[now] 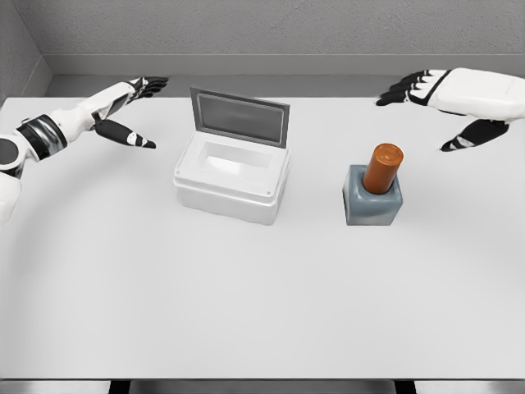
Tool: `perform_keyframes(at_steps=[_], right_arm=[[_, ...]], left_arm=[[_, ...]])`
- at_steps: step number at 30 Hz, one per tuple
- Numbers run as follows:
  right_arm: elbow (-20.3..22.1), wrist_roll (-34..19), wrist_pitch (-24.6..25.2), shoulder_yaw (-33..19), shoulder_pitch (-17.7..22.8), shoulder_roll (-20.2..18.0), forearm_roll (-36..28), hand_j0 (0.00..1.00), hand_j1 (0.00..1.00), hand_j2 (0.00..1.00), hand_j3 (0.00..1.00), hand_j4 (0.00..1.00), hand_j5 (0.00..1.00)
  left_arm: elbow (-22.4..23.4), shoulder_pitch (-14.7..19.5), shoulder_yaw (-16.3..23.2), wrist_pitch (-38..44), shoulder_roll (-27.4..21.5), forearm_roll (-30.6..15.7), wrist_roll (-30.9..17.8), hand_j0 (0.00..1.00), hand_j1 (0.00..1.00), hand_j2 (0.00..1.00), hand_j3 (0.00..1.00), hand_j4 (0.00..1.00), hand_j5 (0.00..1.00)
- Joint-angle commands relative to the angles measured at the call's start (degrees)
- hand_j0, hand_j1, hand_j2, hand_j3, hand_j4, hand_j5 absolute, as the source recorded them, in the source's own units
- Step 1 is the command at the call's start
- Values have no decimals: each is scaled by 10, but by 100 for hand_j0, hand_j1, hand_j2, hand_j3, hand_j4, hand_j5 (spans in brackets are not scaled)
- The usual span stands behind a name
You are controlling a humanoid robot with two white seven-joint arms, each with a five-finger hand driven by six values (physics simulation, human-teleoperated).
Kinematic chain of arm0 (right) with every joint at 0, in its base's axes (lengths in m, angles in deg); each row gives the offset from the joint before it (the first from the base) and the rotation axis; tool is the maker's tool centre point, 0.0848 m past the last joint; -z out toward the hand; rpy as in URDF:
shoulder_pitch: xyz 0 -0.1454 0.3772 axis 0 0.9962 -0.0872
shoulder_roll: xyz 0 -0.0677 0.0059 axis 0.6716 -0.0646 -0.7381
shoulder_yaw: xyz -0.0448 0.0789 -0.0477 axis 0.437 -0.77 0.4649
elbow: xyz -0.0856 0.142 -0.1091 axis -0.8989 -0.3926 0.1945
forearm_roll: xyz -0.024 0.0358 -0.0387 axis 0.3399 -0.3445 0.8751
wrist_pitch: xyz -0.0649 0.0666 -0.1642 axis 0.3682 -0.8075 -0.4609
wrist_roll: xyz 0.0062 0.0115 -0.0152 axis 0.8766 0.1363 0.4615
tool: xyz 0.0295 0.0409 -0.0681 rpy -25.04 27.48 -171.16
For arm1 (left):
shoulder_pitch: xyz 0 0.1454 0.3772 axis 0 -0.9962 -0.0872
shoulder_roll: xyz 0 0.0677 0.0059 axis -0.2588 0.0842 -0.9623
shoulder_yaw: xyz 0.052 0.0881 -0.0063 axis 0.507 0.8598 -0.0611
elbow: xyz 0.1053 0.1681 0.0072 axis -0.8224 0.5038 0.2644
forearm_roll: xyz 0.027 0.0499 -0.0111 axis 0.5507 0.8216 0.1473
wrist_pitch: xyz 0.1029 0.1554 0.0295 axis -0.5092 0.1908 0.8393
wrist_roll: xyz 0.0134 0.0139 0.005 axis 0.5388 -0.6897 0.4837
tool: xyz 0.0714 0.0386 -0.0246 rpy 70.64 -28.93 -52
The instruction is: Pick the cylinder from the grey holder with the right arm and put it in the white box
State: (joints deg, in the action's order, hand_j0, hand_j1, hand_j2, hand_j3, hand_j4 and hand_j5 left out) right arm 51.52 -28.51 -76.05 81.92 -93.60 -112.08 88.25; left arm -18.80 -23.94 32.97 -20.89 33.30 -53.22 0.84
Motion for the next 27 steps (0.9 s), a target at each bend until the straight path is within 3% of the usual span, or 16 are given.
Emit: perform_keyframes(at_steps=[1, 3, 4, 5, 6, 10, 27], right_arm=[[31, -2, 1, 14, 0, -42, 9, 100, 100, 100, 100, 100, 100], [32, -2, 1, 37, -5, -38, 21, 100, 100, 100, 100, 100, 100], [28, -2, 1, 77, -33, -31, 28, 100, 100, 100, 100, 100, 100], [24, -2, 1, 154, -104, -19, 27, 100, 100, 100, 100, 100, 100], [21, -2, 1, 180, -126, -15, 27, 100, 100, 100, 100, 100, 100], [22, -2, 1, 207, -131, -12, 27, 100, 100, 100, 100, 100, 100], [20, -2, 1, 207, -133, 26, 23, 100, 100, 100, 100, 100, 100]], left_arm=[[-1, 0, -1, 2, -1, -1, 0, 100, 100, 100, 100, 100, 100], [0, 0, -1, 2, -3, -1, 0, 100, 100, 100, 100, 100, 100], [0, 0, -1, 2, -2, -1, 0, 100, 100, 100, 100, 100, 100], [0, 0, -1, 2, -1, -1, 0, 100, 100, 100, 100, 100, 100], [0, 1, -1, 2, 1, 3, 0, 100, 100, 100, 100, 100, 100], [0, 4, -2, 3, 2, 21, 0, 100, 100, 100, 100, 100, 100], [1, 4, -2, 3, -1, 21, 0, 100, 100, 100, 100, 100, 100]])
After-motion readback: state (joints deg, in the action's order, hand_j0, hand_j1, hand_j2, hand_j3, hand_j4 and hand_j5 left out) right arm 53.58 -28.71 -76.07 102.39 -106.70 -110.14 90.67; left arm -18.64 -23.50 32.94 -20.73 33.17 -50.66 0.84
